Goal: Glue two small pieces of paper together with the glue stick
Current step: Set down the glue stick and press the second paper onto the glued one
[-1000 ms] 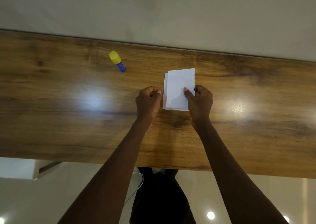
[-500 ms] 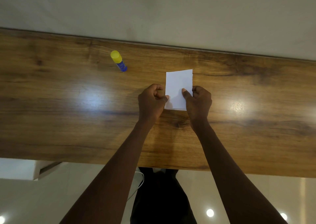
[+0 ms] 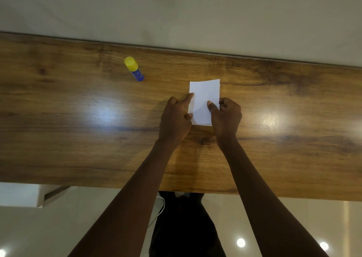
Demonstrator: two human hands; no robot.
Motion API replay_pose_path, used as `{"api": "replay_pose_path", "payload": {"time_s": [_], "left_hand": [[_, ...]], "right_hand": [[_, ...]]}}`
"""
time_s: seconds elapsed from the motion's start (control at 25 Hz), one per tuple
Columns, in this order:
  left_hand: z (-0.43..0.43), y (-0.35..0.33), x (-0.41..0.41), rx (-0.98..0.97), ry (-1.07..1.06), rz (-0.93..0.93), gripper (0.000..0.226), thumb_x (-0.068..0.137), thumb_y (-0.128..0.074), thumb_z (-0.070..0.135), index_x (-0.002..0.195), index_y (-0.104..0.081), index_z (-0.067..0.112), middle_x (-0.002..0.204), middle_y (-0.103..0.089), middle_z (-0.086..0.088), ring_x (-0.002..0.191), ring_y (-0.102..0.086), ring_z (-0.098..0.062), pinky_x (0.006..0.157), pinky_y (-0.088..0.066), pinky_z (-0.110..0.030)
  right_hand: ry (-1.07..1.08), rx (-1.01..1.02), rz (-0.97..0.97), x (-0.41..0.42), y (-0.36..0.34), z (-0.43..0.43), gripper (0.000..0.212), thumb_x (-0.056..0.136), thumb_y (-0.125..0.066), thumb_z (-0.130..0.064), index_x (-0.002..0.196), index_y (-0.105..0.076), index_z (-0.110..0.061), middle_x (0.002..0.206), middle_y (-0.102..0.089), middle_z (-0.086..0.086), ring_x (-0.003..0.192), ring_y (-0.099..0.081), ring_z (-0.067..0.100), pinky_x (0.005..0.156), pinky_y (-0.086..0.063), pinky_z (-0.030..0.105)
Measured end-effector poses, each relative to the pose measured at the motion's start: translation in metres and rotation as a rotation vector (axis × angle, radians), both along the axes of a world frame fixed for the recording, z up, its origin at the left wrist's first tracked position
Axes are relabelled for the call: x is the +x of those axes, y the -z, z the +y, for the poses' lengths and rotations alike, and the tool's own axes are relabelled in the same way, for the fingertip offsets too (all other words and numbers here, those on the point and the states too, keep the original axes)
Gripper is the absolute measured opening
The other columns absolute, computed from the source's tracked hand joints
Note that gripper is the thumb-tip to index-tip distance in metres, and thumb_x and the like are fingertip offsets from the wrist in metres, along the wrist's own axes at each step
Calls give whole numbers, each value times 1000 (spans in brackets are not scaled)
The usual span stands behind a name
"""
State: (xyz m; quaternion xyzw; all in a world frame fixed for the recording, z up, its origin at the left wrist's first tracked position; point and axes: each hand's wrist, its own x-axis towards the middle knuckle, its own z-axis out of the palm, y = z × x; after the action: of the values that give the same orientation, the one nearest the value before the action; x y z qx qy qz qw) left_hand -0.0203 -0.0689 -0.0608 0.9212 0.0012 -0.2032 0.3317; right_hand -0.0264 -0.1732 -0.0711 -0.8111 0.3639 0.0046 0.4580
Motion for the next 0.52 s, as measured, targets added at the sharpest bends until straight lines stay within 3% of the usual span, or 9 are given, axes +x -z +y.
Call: {"api": "replay_pose_path", "payload": {"time_s": [0.2,0.52], "left_hand": [[-3,0,1,22,-13,17,59,85,-57,7,138,-32,18,126,-47,-16,120,-44,-28,97,-45,-38],[-7,-2,0,32,-44,18,63,81,-62,6,137,-36,16,128,-47,-18,123,-42,-31,98,-43,-41]], "right_hand": [[-10,-17,19,0,2,-1,22,81,-62,-19,95,-61,-2,106,-66,13,79,-54,12,57,-39,13],[-23,-78,24,1,1,-1,27,79,-64,-20,98,-61,-1,108,-66,14,86,-62,22,59,-41,16]]}}
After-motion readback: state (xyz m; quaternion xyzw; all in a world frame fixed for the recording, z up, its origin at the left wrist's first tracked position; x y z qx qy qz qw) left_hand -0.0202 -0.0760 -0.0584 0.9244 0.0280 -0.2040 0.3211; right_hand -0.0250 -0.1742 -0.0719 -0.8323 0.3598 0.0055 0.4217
